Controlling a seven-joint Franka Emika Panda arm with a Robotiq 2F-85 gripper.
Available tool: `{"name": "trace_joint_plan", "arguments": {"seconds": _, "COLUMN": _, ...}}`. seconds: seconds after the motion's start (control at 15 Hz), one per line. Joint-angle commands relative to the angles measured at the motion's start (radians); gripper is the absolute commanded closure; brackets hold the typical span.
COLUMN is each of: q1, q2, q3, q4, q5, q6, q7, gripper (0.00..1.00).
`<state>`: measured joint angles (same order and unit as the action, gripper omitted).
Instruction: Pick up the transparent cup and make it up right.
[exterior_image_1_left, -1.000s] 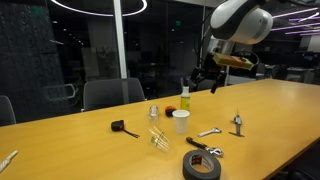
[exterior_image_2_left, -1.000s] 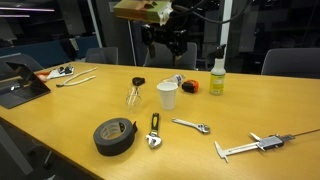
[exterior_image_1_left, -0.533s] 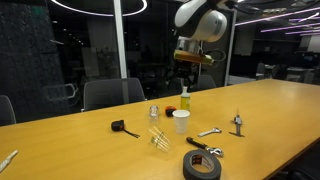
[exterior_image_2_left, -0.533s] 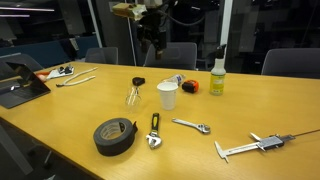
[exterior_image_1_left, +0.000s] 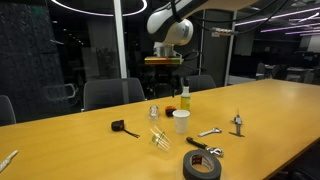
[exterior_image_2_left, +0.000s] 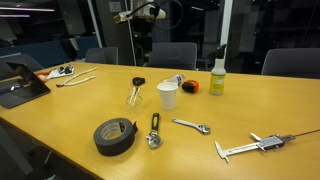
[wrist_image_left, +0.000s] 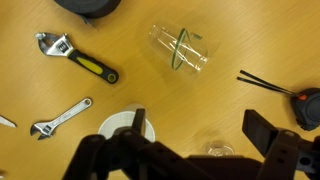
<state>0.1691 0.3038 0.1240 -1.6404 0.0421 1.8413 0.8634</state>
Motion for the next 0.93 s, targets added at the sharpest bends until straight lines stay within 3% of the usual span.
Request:
{"name": "trace_joint_plan", "arguments": {"seconds": 0.0, "q1": 0.05, "q2": 0.173, "q3": -0.022, "q4": 0.239, "q5": -0.001, "q6": -0.165, "q7": 0.119, "gripper": 0.0}}
{"name": "trace_joint_plan", "arguments": {"seconds": 0.47, "q1": 0.122, "q2": 0.422, "q3": -0.041, "q4": 0.541, "q5": -0.007, "q6": -0.41, "q7": 0.202, "gripper": 0.0}}
{"name": "trace_joint_plan", "arguments": {"seconds": 0.87, "q1": 0.139, "q2": 0.599, "q3": -0.081, "q4": 0.774, "q5": -0.005, "q6": -0.618, "q7": 0.233, "gripper": 0.0}}
